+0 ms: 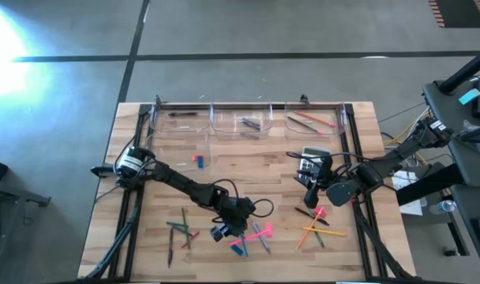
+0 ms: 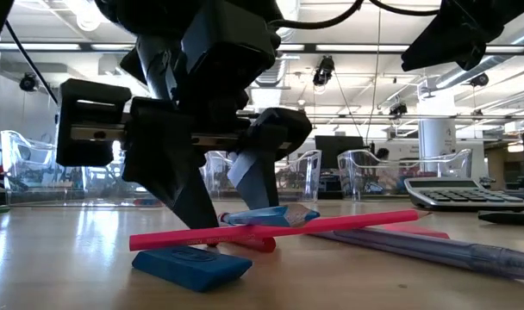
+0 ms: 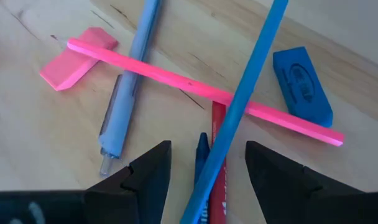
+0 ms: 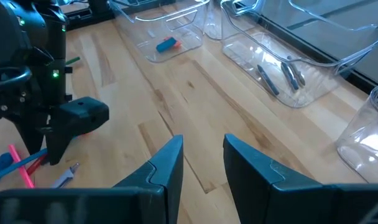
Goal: Sort crayons/erasers/pens/pencils in bins
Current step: Put the light blue pencil into the top right transparent bin
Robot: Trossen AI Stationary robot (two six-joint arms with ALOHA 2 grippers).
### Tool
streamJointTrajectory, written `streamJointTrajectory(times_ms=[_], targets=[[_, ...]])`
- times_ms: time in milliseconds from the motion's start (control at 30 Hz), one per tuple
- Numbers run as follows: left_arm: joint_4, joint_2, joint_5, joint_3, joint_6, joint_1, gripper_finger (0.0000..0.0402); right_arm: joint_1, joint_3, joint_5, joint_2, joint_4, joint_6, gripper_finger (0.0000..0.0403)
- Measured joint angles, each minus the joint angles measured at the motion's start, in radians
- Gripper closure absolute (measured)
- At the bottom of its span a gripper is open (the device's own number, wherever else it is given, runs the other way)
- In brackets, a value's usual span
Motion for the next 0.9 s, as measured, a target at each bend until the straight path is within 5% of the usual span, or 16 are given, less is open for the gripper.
streamJointTrajectory(times_ms=[600,900], targets=[[-0.005,-0.011,-0.008,0.013,-0.026,0.000,0.0387,0.000,-0.001,0.006,0.000,0.000,0.000,0.0298],[-0.043,-0.165,-0.023,0.009,-0.033,0.000,0.0393,0.000,-0.001,0.015,0.000,-0.001,0.000,0.0298]])
